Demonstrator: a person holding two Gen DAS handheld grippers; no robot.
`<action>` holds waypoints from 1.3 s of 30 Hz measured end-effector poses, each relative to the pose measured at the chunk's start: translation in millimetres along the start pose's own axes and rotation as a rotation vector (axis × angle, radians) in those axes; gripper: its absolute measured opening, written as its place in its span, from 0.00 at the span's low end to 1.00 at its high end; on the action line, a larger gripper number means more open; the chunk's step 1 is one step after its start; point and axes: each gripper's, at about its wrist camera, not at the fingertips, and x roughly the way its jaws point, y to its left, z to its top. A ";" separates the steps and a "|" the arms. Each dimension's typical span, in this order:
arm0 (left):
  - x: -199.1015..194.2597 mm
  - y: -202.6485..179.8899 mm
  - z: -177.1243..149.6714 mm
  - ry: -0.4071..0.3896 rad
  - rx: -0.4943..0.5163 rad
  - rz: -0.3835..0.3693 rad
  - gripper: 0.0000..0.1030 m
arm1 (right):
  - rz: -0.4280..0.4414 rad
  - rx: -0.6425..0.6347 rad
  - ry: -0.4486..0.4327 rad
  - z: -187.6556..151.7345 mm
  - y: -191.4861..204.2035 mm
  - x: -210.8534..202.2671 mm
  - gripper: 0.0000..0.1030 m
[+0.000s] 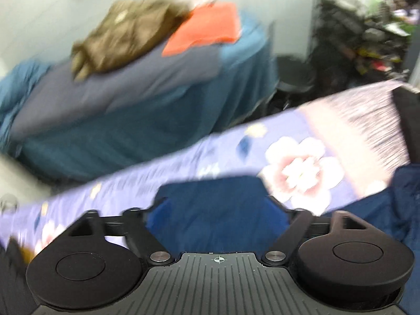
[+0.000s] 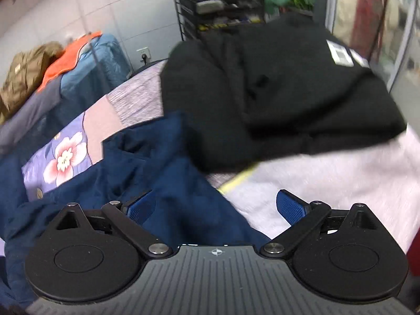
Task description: Fold large clothes
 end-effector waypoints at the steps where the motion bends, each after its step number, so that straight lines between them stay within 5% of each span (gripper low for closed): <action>1: -1.4 -8.2 5.8 -0.021 0.014 -0.030 1.00 | 0.007 0.021 -0.011 0.4 -9.8 2.1 0.96; 7: 12.4 -66.6 23.2 -0.005 0.149 -0.241 1.00 | 0.149 0.031 0.041 10.0 -28.3 31.6 0.97; 13: 70.1 -148.8 2.5 0.210 0.350 -0.371 1.00 | 0.241 0.027 0.109 -0.7 -11.0 63.8 0.94; 19: 116.6 -190.2 -24.1 0.314 0.455 -0.341 1.00 | 0.279 0.035 0.124 -15.9 0.5 61.8 0.62; 21: 125.0 -191.8 -30.6 0.340 0.472 -0.330 1.00 | 0.287 0.011 0.111 -18.1 2.9 57.7 0.33; 23: 129.0 -192.5 -36.6 0.354 0.489 -0.322 1.00 | 0.319 0.023 0.095 -20.8 3.3 52.4 0.20; 27: 129.4 -192.2 -46.4 0.351 0.542 -0.287 0.99 | 0.310 -0.003 0.046 -19.6 16.8 39.6 0.16; 30: 123.4 -181.3 -44.9 0.350 0.544 -0.307 0.81 | 0.359 0.004 0.005 -13.6 27.5 25.9 0.15; 33: 115.1 -158.6 -36.6 0.352 0.456 -0.373 0.29 | 0.391 -0.034 -0.030 -4.3 47.6 12.6 0.15; 39: 71.3 -99.7 -14.2 0.230 0.239 -0.417 0.27 | 0.525 -0.112 -0.123 23.3 97.7 -23.3 0.14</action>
